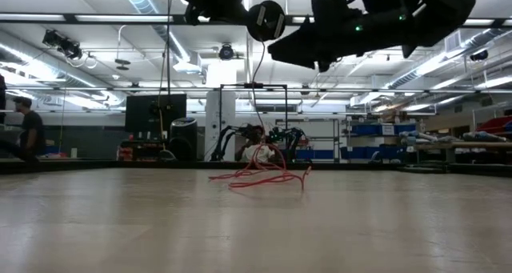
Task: Coil cords
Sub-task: Uncoil the red wire cable from the black spool
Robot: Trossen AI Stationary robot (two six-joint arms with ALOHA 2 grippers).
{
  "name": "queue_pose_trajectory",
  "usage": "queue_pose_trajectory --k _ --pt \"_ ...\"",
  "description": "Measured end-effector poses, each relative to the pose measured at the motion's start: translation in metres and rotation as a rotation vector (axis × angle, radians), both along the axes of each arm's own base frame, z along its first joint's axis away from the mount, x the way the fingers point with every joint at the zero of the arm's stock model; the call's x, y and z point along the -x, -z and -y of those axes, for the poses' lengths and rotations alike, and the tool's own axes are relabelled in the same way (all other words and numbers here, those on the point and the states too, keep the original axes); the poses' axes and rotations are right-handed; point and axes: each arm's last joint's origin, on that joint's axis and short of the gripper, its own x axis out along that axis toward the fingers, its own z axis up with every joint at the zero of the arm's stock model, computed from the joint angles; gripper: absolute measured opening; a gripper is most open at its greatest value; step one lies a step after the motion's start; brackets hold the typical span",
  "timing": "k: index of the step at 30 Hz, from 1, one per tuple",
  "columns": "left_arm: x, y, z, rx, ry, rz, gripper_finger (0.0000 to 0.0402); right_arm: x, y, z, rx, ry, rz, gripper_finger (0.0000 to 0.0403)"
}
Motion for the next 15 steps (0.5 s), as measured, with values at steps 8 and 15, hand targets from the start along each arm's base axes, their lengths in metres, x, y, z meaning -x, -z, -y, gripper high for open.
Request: queue_pose_trajectory --k 8,15 --pt "-0.001 -0.004 0.0 0.007 0.0 0.046 0.0 -0.011 0.027 0.005 -0.009 0.026 -0.058 0.0157" --pt "-0.001 -0.009 0.0 0.008 0.003 0.108 0.0 -0.016 0.058 0.011 -0.093 0.063 -0.172 0.0157"
